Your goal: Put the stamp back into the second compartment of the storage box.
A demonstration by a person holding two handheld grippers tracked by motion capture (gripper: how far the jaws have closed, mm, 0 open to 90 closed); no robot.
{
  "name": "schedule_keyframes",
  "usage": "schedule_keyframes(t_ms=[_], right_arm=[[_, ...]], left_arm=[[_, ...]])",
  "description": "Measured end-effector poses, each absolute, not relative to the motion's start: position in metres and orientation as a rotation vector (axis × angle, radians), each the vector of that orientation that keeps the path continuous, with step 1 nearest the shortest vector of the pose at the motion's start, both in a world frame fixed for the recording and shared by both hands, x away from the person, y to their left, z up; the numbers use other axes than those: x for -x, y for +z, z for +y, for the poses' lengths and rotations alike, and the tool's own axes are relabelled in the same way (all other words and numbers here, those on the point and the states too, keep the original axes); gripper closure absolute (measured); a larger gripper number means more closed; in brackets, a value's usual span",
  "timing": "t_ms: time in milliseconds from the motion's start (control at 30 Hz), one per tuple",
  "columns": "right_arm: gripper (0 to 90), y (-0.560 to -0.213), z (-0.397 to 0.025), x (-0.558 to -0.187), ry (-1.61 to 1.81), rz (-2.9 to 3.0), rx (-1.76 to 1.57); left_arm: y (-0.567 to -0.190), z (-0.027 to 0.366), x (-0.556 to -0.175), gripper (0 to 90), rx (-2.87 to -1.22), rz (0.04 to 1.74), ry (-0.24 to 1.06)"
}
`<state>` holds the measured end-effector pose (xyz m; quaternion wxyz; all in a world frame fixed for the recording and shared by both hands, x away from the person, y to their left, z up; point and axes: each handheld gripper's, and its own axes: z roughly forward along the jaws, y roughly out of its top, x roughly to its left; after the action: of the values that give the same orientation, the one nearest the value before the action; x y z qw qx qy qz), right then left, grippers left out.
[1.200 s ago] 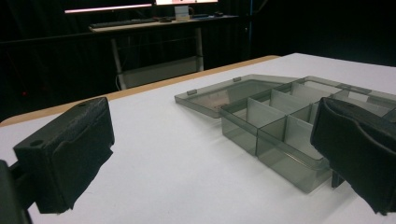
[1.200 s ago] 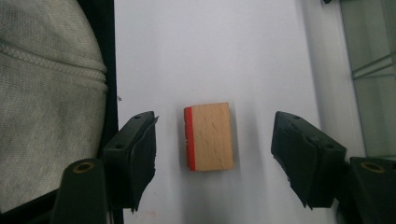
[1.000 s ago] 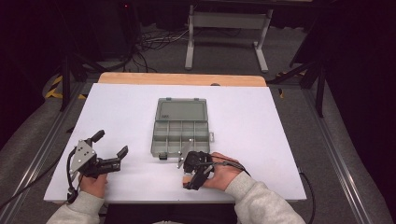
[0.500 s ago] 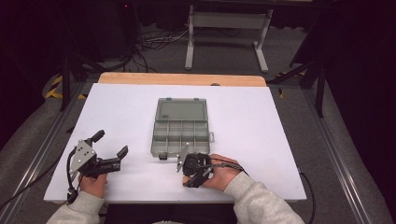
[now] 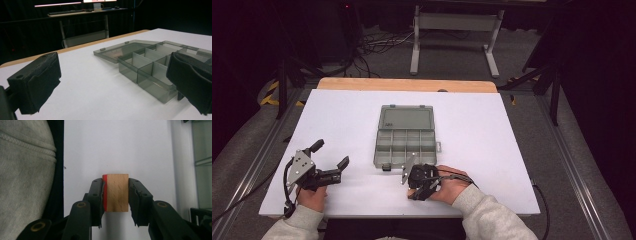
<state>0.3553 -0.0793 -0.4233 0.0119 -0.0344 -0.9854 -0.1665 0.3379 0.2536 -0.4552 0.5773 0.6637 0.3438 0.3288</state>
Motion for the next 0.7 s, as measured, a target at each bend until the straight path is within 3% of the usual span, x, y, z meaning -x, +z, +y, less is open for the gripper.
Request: schedule_keyframes(t_ms=[700], right_arm=[[66.3,-0.397,-0.090,-0.361,-0.747,-3.061,0.146]], left_arm=[[-0.455,0.254,-0.338,0.4,-1.555,0.803,0.773]])
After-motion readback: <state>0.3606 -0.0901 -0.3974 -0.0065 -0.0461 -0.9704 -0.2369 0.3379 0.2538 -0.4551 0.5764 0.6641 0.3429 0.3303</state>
